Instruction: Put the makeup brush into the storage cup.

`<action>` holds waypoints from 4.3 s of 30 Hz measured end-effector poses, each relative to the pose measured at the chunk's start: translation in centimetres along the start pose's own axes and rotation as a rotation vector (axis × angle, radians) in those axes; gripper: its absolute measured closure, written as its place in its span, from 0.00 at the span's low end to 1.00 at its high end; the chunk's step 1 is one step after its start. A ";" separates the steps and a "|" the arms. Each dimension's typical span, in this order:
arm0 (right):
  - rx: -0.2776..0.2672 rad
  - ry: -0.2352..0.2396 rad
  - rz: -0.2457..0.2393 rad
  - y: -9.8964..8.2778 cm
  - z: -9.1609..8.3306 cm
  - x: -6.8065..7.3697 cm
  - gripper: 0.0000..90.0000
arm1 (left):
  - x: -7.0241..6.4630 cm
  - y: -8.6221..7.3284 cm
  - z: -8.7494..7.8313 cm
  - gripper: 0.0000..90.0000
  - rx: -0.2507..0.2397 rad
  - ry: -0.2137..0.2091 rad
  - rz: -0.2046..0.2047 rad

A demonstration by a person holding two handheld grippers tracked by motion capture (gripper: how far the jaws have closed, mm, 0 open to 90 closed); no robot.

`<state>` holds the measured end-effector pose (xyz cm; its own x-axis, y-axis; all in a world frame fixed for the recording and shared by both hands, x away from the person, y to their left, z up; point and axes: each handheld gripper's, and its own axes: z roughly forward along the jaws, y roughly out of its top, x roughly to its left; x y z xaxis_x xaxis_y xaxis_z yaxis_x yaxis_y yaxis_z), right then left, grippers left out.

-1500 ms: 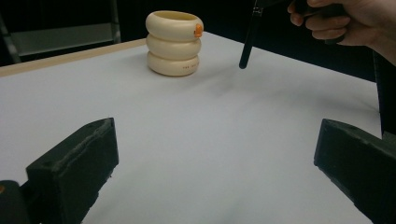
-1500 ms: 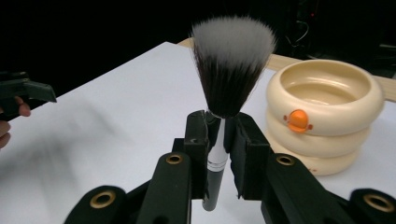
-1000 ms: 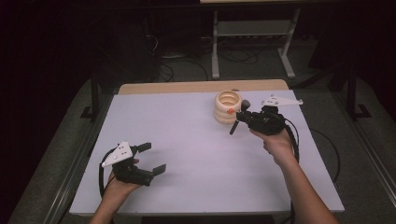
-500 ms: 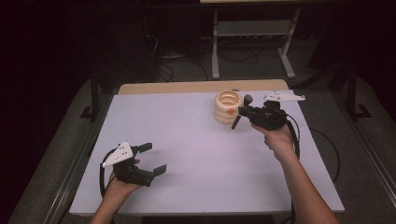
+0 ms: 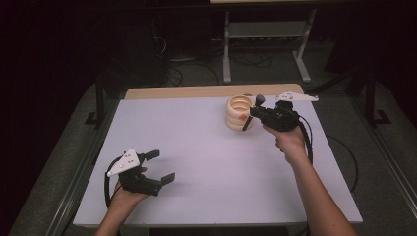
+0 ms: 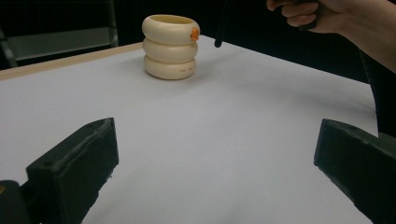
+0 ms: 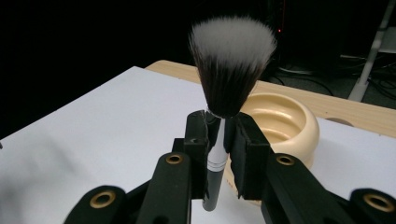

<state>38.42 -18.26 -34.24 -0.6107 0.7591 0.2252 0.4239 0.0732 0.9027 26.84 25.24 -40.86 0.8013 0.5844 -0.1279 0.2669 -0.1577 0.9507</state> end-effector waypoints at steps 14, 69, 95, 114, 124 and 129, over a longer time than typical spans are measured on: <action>-0.027 -0.026 -0.010 2.0 0.2 0.0 0.85 | 0.1 0.0 0.0 0.00 -0.004 0.005 0.002; -0.117 -0.152 -0.034 2.1 4.2 -1.8 0.84 | 0.0 0.1 -0.1 0.00 -0.003 0.002 0.001; -0.027 -0.159 -0.042 1.2 5.8 -2.3 0.82 | 0.0 0.1 -0.1 0.00 -0.001 0.004 0.002; -0.003 -0.181 -0.029 0.7 5.4 -2.5 0.31 | 0.1 0.1 -0.1 0.00 0.001 0.007 0.002; 0.000 -0.147 -0.043 0.2 4.3 -2.1 0.15 | 0.1 0.3 -0.1 0.00 -0.007 0.014 0.001; 0.001 -0.145 -0.061 -0.1 3.5 -2.0 0.12 | 0.2 0.3 -0.2 0.00 -0.007 0.022 0.006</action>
<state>41.95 -17.51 -36.03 -0.5327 0.8385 0.1149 0.3895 0.1224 0.9129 26.99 25.51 -40.54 0.7910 0.6006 -0.1161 0.2584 -0.1561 0.9533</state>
